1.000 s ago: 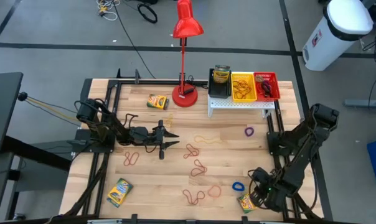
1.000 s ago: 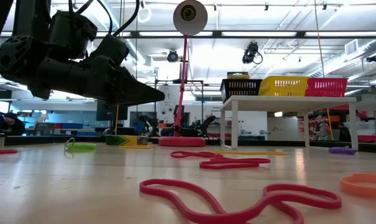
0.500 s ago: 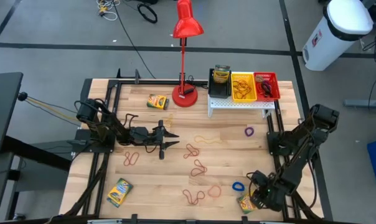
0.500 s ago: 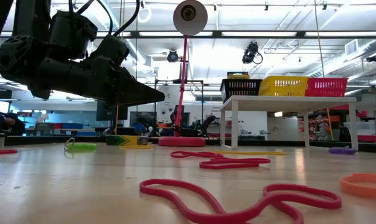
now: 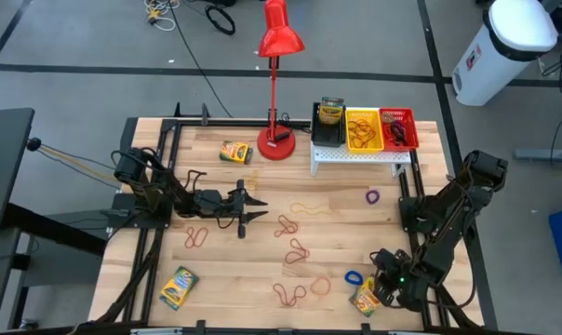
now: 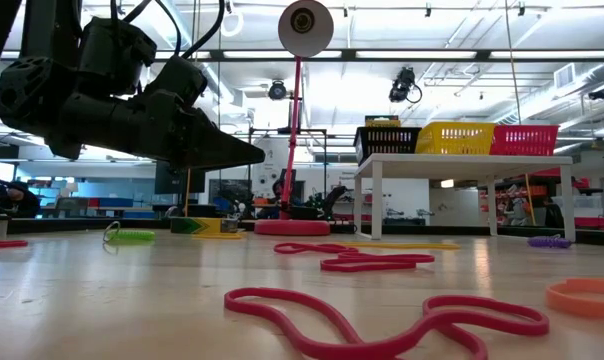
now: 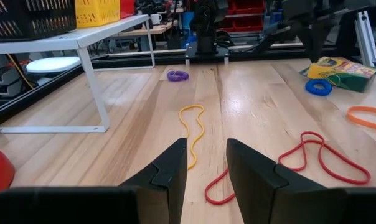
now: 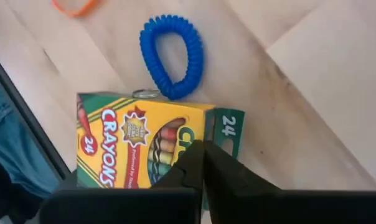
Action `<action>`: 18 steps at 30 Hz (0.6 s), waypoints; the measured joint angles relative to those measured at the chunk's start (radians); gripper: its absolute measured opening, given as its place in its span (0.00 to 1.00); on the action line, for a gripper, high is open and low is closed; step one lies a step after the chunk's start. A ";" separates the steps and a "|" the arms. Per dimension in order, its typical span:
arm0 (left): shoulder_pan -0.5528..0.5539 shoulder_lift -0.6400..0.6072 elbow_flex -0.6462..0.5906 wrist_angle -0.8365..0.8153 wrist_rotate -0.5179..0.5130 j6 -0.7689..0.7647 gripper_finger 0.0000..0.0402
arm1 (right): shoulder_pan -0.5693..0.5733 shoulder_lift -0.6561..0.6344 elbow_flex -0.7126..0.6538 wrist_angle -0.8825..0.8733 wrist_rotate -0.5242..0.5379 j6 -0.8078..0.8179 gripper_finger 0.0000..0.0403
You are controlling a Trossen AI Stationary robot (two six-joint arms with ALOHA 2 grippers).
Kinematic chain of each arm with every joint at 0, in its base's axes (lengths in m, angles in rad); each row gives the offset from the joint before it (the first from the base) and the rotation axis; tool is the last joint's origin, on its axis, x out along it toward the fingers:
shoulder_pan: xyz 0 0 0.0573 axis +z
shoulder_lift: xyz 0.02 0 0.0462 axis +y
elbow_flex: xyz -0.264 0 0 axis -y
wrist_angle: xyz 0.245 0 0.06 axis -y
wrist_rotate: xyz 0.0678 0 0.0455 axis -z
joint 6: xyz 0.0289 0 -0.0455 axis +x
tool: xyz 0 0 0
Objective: Pick & Place Office Desk Supplies
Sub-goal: Put the bottom right crayon box into the black bin
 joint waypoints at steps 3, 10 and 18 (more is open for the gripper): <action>0.000 0.000 0.000 -0.001 0.000 0.000 0.30 | 0.000 -0.011 0.000 0.004 0.013 -0.017 0.03; 0.000 0.000 0.000 -0.002 0.000 0.000 0.30 | -0.024 -0.012 0.038 -0.033 -0.012 -0.050 0.01; 0.000 0.000 0.000 -0.008 0.000 0.000 0.30 | -0.040 -0.001 0.071 -0.050 -0.107 0.007 0.25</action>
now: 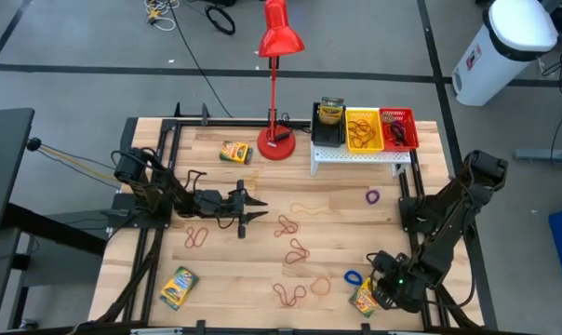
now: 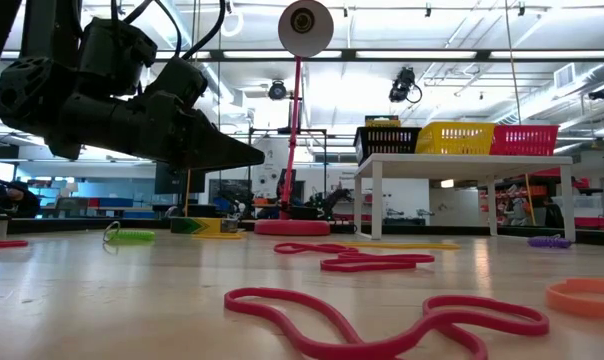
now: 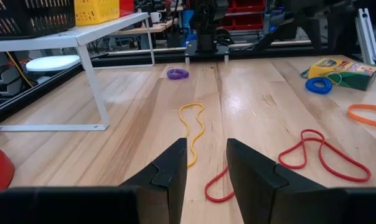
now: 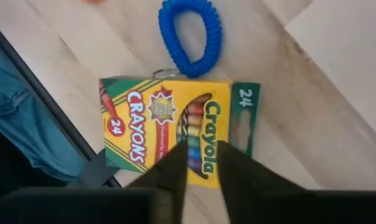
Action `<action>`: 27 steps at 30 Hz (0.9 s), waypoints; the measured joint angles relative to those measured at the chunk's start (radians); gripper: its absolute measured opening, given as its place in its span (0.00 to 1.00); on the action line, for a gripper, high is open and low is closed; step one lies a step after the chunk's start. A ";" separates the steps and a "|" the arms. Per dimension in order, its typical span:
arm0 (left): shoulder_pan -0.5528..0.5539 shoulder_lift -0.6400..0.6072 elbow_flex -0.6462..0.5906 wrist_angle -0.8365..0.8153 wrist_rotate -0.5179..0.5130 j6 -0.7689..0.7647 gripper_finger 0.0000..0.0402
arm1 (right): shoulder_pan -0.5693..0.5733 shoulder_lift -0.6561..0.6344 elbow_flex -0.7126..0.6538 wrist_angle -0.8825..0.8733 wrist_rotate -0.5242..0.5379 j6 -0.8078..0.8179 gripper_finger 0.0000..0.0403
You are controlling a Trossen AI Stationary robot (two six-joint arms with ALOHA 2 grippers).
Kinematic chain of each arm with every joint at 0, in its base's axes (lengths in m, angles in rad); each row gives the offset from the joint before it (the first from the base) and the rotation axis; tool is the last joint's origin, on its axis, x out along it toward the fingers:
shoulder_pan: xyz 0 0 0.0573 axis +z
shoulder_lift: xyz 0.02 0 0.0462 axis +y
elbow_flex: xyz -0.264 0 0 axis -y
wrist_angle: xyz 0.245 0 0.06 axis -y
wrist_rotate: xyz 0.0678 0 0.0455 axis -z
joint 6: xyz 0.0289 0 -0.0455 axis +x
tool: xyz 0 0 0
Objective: Pick & Place Office Desk Supplies
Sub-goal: Put the bottom right crayon box into the black bin
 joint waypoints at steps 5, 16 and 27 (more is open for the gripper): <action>0.000 0.000 0.000 -0.003 0.000 0.000 0.30 | 0.000 0.031 -0.028 -0.003 -0.028 0.022 0.44; 0.000 0.000 0.000 -0.008 0.000 -0.003 0.30 | 0.002 0.032 -0.123 0.181 -0.004 0.025 0.31; 0.000 0.000 0.000 -0.008 0.000 -0.003 0.30 | 0.001 0.031 -0.128 0.158 0.097 -0.054 0.03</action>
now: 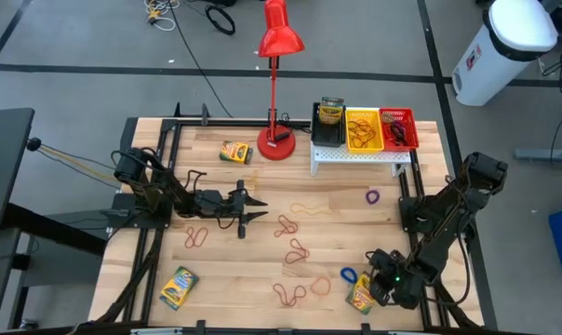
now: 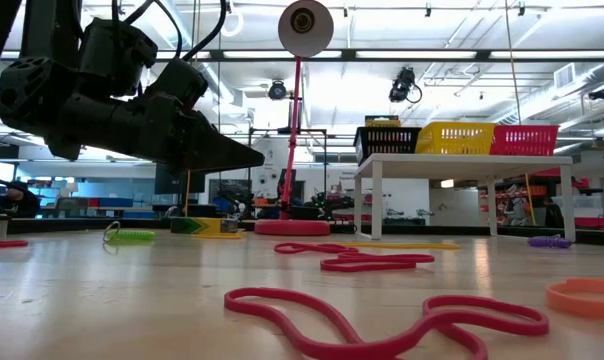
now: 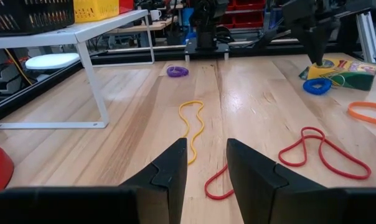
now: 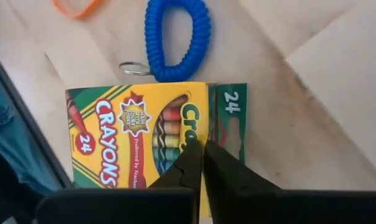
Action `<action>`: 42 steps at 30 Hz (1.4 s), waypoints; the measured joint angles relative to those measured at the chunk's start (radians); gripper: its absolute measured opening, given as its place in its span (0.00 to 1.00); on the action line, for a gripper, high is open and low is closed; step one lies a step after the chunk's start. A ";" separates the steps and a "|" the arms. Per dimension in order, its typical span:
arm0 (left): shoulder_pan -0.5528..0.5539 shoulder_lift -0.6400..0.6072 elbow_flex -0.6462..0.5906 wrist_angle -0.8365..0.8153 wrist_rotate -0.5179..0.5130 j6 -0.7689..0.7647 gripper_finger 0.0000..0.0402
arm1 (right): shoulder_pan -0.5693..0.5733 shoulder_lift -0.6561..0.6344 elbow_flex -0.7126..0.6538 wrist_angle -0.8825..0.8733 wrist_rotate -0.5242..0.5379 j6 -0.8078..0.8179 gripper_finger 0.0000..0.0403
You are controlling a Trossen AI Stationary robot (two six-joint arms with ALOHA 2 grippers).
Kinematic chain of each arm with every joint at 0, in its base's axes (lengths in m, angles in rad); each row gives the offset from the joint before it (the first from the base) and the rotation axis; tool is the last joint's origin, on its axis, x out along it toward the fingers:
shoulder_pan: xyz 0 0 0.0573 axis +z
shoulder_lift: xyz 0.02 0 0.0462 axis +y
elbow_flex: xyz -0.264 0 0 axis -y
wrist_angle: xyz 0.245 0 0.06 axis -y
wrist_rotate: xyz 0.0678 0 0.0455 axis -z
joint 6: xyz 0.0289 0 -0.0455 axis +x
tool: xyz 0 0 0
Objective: Pick & Place Office Desk Supplies
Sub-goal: Put the bottom right crayon box into the black bin
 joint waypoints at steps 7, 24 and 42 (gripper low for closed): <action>0.000 0.000 0.000 0.000 0.000 0.001 0.30 | -0.002 -0.036 -0.003 -0.120 0.058 0.009 0.01; 0.000 0.000 0.001 -0.007 0.000 0.003 0.30 | -0.199 -0.080 0.043 -0.494 0.199 -0.094 0.00; 0.000 0.000 0.000 -0.006 0.000 0.003 0.30 | -0.526 -0.011 0.229 -0.604 0.396 -0.695 0.00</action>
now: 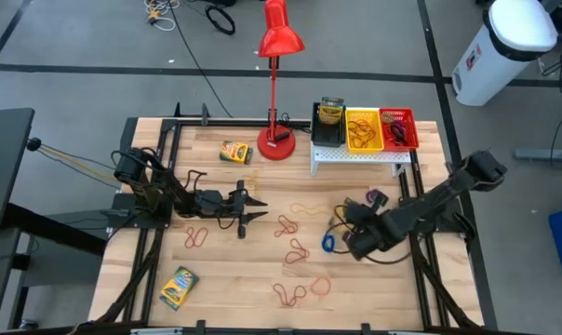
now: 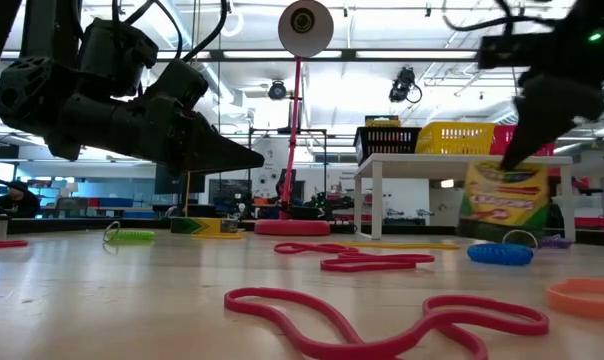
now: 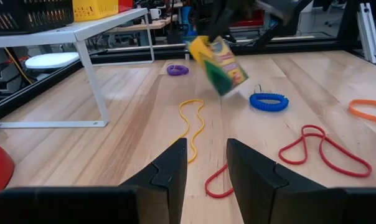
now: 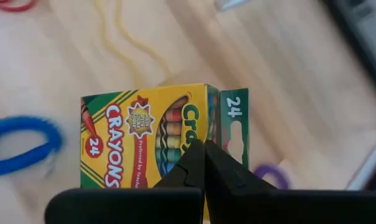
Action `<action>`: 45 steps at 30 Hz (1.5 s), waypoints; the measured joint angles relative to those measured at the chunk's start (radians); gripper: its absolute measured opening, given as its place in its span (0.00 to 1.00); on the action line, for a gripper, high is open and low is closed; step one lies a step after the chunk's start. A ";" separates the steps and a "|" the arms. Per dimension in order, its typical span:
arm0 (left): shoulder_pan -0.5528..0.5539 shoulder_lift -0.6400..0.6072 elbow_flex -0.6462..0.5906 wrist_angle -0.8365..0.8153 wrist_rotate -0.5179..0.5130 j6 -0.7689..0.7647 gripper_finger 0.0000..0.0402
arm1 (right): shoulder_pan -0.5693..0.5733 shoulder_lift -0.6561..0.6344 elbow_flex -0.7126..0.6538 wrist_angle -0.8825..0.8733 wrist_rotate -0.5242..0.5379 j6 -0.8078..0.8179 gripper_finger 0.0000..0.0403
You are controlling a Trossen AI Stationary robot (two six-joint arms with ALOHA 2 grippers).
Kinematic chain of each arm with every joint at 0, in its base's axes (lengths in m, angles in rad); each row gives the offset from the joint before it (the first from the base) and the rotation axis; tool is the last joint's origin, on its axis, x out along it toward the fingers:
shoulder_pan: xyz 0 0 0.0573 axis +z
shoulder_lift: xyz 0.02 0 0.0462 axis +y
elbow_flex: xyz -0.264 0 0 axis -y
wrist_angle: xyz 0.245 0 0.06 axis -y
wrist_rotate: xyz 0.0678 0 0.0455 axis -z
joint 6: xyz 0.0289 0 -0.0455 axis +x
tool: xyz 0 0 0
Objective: Pick & Place Office Desk Supplies
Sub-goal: Put the bottom right crayon box into the black bin
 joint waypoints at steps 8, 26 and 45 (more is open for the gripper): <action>0.001 0.000 0.000 0.000 0.000 -0.009 0.30 | -0.020 0.173 0.135 0.012 0.152 -0.247 0.00; 0.001 0.002 0.057 -0.125 0.000 -0.034 0.30 | -0.004 0.428 0.378 -0.115 0.583 -0.567 0.00; 0.000 0.002 0.063 -0.135 0.000 -0.021 0.30 | -0.330 0.321 0.698 -0.525 0.914 -0.812 0.00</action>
